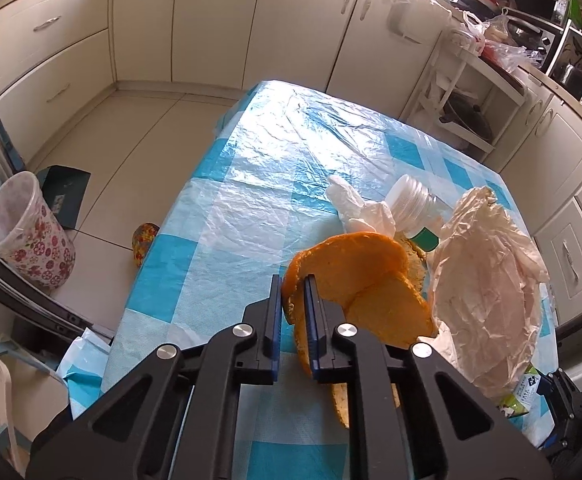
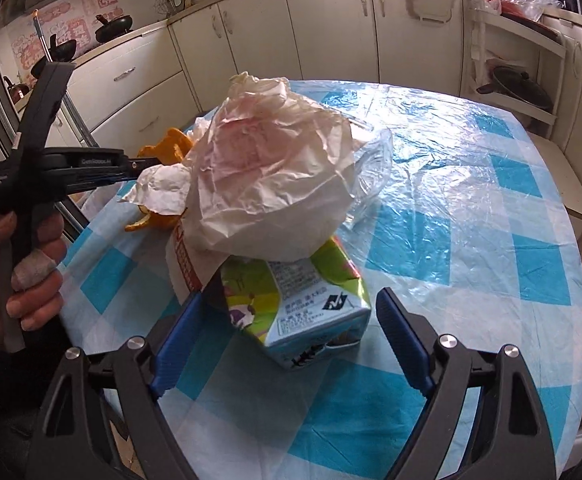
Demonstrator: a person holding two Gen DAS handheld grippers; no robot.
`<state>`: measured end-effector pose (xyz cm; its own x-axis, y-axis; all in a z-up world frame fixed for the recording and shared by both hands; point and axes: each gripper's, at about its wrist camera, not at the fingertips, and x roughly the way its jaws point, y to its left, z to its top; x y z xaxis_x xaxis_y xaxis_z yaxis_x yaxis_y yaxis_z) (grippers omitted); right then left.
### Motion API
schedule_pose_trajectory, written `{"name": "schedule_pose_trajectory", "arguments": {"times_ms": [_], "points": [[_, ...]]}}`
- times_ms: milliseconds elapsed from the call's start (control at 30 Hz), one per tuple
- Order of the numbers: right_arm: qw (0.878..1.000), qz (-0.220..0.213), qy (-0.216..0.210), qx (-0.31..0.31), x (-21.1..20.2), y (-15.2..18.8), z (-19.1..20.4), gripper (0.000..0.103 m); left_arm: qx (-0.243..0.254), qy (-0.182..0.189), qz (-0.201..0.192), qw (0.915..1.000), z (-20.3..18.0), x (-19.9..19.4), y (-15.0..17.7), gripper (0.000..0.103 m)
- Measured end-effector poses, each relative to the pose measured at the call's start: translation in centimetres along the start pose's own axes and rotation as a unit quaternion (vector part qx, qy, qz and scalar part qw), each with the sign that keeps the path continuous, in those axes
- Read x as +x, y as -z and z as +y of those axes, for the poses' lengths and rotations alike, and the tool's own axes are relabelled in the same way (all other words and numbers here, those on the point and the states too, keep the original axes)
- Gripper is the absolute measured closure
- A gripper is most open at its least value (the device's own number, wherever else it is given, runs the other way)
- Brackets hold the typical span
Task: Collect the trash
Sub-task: 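Return to the table and close the left tool on another orange peel, then grasp the green-and-white juice carton with the right tool while the left tool reopens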
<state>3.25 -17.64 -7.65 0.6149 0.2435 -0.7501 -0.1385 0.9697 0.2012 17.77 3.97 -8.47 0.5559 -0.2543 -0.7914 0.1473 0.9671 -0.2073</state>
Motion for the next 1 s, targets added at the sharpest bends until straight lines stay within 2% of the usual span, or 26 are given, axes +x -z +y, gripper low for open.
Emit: {"name": "schedule_pose_trajectory", "arguments": {"times_ms": [67, 100, 367, 433, 667, 800, 867, 900, 933, 1000], "points": [[1.000, 0.006, 0.003, -0.008, 0.4, 0.0, 0.3, 0.039, -0.001, 0.001, 0.001, 1.0000, 0.1, -0.2, 0.0, 0.093], [1.000, 0.008, 0.002, -0.011, 0.4, 0.0, 0.4, 0.040, -0.002, 0.001, 0.001, 1.0000, 0.2, -0.3, 0.0, 0.093], [1.000, 0.007, -0.001, -0.021, -1.8, 0.3, 0.6, 0.043, -0.004, 0.000, -0.009, 0.9999, 1.1, -2.2, -0.2, 0.093], [1.000, 0.002, -0.002, -0.015, -2.9, 0.4, 0.5, 0.043, -0.002, -0.003, -0.014, 0.9999, 1.2, -2.9, -0.3, 0.097], [1.000, -0.004, -0.009, 0.022, -6.1, 1.4, -0.6, 0.044, 0.000, 0.002, -0.025, 0.9997, 1.7, -5.1, -0.2, 0.100], [0.998, 0.002, -0.013, 0.060, -7.0, 2.6, -1.8, 0.044, 0.020, -0.004, -0.019, 0.9996, 1.7, -5.0, 0.0, 0.099], [0.997, 0.002, -0.017, 0.079, -7.4, 3.1, -2.4, 0.044, 0.029, 0.001, -0.005, 0.9996, 1.7, -4.1, 0.0, 0.094], [0.996, 0.000, -0.019, 0.088, -7.7, 3.4, -2.7, 0.044, 0.031, 0.002, 0.000, 0.9995, 1.7, -3.7, -0.1, 0.083], [0.996, 0.000, -0.019, 0.088, -7.7, 3.4, -2.7, 0.044, 0.034, 0.001, 0.001, 0.9994, 1.7, -3.3, -0.1, 0.066], [0.994, -0.003, -0.022, 0.105, -8.3, 3.7, -3.2, 0.044, 0.044, 0.002, 0.001, 0.9990, 1.4, -2.5, -0.1, 0.056]]}}
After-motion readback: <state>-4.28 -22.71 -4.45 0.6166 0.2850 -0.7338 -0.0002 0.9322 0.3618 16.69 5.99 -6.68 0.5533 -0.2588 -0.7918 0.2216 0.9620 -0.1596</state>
